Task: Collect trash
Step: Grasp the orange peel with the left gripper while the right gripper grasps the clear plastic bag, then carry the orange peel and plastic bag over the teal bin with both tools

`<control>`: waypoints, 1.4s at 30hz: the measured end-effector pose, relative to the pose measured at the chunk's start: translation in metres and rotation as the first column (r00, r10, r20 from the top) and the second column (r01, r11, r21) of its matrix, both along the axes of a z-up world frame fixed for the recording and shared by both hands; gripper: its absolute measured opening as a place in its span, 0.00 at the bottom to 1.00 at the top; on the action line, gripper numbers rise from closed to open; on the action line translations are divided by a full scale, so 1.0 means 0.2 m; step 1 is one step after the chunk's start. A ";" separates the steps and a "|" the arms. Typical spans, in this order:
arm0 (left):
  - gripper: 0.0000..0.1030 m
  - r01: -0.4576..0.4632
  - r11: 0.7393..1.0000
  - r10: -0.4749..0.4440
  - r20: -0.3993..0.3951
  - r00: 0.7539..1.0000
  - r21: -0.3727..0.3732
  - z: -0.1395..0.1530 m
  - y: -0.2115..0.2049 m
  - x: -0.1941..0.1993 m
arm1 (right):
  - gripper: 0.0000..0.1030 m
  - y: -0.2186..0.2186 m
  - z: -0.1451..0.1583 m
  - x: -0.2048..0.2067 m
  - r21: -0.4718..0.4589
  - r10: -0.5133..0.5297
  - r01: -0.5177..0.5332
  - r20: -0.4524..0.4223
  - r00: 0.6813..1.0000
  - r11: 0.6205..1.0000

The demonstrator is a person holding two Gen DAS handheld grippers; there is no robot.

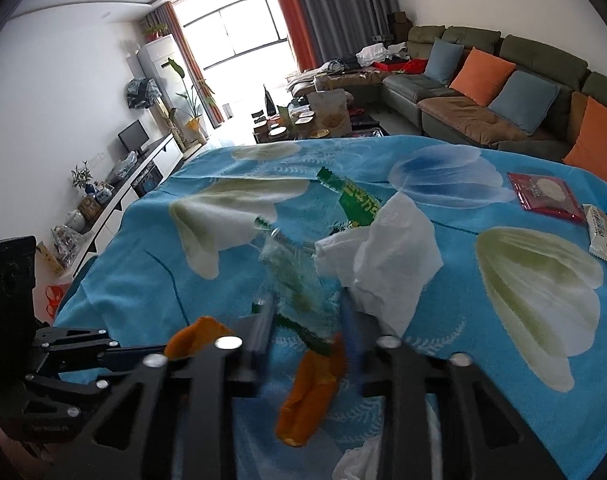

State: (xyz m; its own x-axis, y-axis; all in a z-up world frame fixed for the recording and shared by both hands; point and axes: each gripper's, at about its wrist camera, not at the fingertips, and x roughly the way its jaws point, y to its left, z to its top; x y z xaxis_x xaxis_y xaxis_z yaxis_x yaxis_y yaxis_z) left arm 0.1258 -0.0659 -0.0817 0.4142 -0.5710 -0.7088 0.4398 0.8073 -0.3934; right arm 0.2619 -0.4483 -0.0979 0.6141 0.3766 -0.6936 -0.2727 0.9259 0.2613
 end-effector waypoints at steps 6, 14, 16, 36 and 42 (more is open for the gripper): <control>0.23 -0.021 1.000 0.021 0.003 1.000 -0.017 0.01 0.07 -0.03 | 0.12 0.02 0.00 -0.02 -0.004 0.021 -0.021 0.004 1.000 1.000; 0.22 -0.054 0.998 0.054 0.033 0.998 -0.025 0.06 0.17 -0.08 | 0.11 0.04 0.04 -0.08 0.028 0.050 -0.051 0.032 0.998 0.998; 0.22 -0.059 0.998 0.060 0.045 0.997 -0.025 0.07 0.19 -0.11 | 0.11 0.05 0.06 -0.10 0.039 0.059 -0.061 0.040 0.997 0.997; 0.20 -0.148 0.989 0.144 0.135 0.980 0.020 0.14 0.42 -0.32 | 0.11 0.25 0.15 -0.28 0.107 0.162 -0.171 0.082 0.983 0.980; 0.20 -0.187 0.982 0.182 0.147 0.972 0.020 0.16 0.50 -0.36 | 0.11 0.33 0.15 -0.30 0.107 0.192 -0.201 0.084 0.978 0.974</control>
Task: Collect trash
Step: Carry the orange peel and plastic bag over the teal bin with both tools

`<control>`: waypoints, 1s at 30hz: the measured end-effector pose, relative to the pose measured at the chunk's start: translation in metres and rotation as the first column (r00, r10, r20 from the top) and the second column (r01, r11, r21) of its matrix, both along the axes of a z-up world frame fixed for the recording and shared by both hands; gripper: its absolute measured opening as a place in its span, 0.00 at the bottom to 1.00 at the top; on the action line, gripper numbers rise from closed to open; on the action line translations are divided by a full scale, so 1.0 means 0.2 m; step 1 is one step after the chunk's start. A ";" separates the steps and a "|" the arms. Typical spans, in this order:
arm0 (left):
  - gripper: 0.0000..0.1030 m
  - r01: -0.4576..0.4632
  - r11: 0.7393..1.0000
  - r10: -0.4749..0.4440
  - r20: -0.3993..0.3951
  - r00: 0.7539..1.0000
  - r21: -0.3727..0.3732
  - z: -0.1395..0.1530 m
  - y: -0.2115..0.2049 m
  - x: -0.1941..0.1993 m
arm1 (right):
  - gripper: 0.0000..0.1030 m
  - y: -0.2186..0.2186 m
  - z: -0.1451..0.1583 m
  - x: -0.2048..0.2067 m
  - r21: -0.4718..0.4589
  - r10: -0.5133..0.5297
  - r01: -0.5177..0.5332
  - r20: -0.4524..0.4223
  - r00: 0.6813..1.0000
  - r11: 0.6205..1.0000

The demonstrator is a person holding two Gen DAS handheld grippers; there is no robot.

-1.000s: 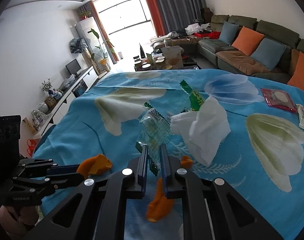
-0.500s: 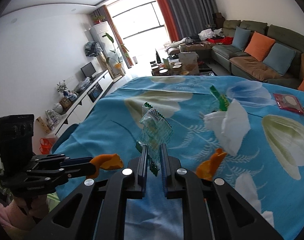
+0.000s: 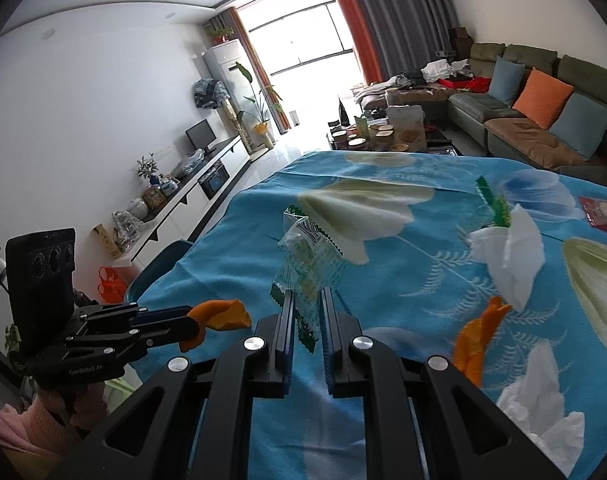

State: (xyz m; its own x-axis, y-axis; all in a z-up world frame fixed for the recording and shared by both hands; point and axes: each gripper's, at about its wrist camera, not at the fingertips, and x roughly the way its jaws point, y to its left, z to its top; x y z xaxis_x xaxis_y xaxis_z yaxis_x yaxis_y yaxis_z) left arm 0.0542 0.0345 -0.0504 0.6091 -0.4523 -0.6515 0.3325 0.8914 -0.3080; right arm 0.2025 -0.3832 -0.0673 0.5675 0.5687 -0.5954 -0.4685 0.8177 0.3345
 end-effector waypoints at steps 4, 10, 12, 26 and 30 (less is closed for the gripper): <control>0.20 -0.019 1.000 0.019 0.003 1.000 0.005 -0.01 0.06 -0.02 | 0.11 0.05 0.00 0.00 -0.001 0.018 -0.018 -0.003 1.000 1.000; 0.22 -0.041 0.999 0.042 -0.043 0.998 0.009 -0.10 0.11 -0.01 | 0.11 0.11 -0.02 -0.01 -0.007 0.041 -0.041 -0.011 0.999 0.999; 0.22 -0.044 0.999 0.045 -0.054 0.997 0.017 -0.13 0.12 -0.01 | 0.11 0.12 -0.03 -0.01 -0.009 0.047 -0.048 -0.015 0.999 0.999; 0.17 -0.077 0.997 0.077 -0.033 0.996 -0.008 -0.10 0.17 -0.04 | 0.11 0.21 0.00 -0.02 -0.005 0.090 -0.090 -0.006 0.996 0.996; 0.17 -0.095 0.995 0.095 -0.014 0.995 -0.013 -0.07 0.22 -0.06 | 0.11 0.25 0.01 -0.02 -0.005 0.105 -0.105 -0.001 0.994 0.994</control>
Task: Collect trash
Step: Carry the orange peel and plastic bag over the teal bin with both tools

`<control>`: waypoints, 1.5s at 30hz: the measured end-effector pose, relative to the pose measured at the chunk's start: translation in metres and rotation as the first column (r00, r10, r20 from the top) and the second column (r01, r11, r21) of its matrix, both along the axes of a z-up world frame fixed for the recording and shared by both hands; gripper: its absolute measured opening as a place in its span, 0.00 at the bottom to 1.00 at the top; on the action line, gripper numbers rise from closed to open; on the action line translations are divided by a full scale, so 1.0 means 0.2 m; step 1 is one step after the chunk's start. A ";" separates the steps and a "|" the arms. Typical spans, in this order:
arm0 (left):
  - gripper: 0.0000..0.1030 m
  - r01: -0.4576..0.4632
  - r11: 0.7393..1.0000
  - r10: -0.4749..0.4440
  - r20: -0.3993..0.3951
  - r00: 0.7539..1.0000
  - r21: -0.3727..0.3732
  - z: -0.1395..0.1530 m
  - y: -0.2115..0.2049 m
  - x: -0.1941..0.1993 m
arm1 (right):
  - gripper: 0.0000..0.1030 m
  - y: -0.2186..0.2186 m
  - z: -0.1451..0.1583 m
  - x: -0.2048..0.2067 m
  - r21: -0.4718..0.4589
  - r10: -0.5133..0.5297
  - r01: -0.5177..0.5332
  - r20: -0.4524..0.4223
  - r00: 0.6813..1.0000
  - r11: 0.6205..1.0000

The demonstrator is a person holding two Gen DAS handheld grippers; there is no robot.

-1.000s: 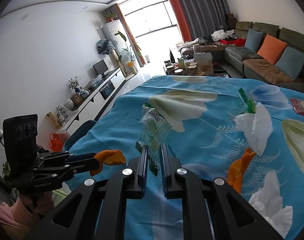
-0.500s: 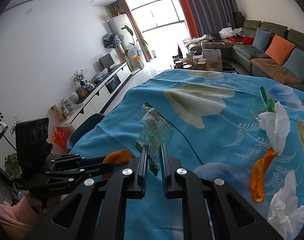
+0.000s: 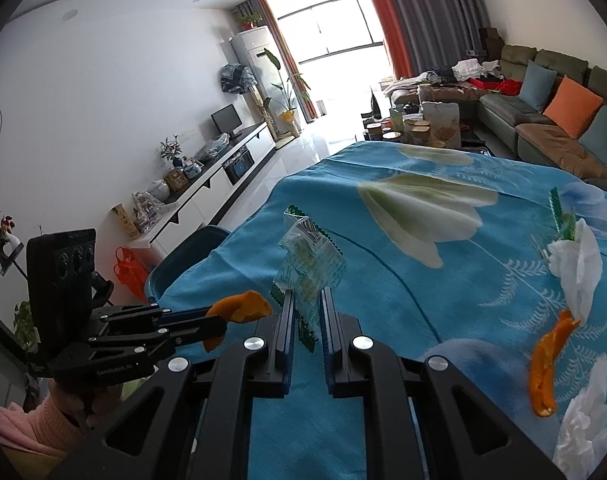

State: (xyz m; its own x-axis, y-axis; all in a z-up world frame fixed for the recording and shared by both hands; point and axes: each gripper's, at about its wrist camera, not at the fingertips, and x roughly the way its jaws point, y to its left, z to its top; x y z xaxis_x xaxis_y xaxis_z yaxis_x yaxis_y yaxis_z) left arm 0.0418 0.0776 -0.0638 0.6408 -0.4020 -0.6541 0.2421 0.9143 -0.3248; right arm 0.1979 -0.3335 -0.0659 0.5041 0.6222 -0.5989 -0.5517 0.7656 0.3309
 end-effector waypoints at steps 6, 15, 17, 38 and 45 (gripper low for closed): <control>0.17 -0.028 1.000 0.028 0.028 0.999 0.006 0.05 0.05 -0.03 | 0.11 0.05 0.01 0.00 0.003 0.026 -0.026 0.007 1.000 1.000; 0.17 -0.097 0.995 0.097 0.057 0.994 0.006 0.11 0.19 -0.08 | 0.11 0.16 0.04 0.00 0.005 0.074 -0.075 0.015 0.997 0.997; 0.17 -0.112 0.994 0.111 0.062 0.992 0.009 0.12 0.22 -0.09 | 0.11 0.19 0.04 0.00 0.009 0.088 -0.088 0.011 0.996 0.996; 0.17 -0.240 0.970 0.237 0.094 0.967 0.030 0.19 0.47 -0.16 | 0.11 0.46 0.05 0.03 0.002 0.201 -0.201 0.011 0.980 0.980; 0.17 -0.311 0.950 0.307 0.097 0.947 0.030 0.19 0.62 -0.19 | 0.11 0.57 0.06 0.04 -0.008 0.245 -0.244 0.016 0.969 0.970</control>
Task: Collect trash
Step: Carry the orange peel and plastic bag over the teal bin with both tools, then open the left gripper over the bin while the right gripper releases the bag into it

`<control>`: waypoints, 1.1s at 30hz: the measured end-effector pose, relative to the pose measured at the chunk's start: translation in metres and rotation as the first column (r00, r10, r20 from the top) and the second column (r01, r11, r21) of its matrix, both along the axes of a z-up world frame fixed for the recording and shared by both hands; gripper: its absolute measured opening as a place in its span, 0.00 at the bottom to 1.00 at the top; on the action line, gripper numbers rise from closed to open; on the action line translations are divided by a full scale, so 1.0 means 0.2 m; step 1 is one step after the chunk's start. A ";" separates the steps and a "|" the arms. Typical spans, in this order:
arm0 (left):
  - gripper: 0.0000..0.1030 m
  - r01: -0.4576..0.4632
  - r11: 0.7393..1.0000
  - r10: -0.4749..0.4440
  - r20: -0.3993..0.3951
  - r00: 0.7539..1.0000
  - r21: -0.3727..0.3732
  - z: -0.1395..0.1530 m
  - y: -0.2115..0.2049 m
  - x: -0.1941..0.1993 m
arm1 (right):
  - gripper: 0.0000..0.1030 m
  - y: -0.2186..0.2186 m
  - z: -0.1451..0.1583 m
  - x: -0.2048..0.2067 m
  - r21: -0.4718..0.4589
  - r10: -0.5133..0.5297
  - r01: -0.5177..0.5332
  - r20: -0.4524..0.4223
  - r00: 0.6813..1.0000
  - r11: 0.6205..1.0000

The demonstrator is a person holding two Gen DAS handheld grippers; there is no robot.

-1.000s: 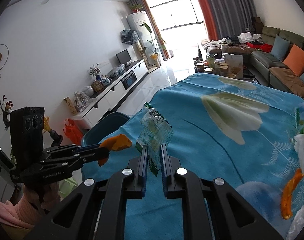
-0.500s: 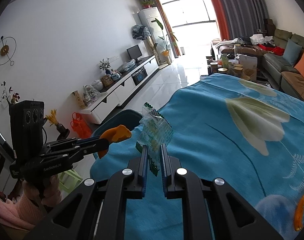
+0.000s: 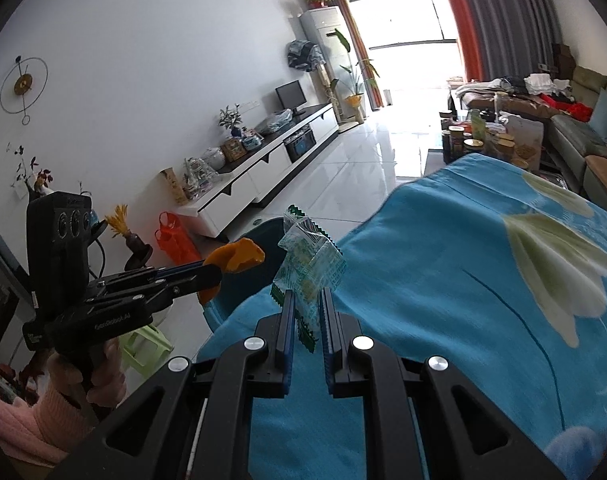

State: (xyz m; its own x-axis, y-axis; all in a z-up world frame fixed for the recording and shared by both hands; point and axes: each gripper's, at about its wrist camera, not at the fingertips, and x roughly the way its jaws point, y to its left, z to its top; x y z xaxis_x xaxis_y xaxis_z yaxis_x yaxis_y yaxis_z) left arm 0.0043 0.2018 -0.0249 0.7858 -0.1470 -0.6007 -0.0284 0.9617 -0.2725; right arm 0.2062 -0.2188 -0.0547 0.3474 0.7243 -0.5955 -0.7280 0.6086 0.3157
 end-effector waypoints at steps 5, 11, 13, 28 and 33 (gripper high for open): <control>0.17 -0.048 0.999 0.048 -0.002 0.999 0.005 0.00 0.09 -0.02 | 0.11 0.09 0.01 0.00 -0.007 0.031 -0.031 0.004 0.999 0.999; 0.17 -0.087 0.996 0.087 -0.011 0.996 0.005 -0.02 0.18 -0.03 | 0.11 0.19 0.00 0.01 -0.020 0.073 -0.073 0.006 0.997 0.997; 0.17 -0.097 0.995 0.097 -0.015 0.995 0.006 -0.02 0.20 -0.03 | 0.11 0.22 0.00 0.01 -0.023 0.085 -0.085 0.007 0.996 0.996; 0.17 -0.165 0.986 0.166 -0.053 0.985 0.014 -0.08 0.30 -0.01 | 0.11 0.43 -0.02 0.05 -0.048 0.147 -0.147 -0.007 0.989 0.988; 0.17 -0.180 0.984 0.180 -0.061 0.982 0.018 -0.10 0.31 -0.01 | 0.11 0.50 -0.05 0.06 -0.054 0.159 -0.160 -0.024 0.987 0.986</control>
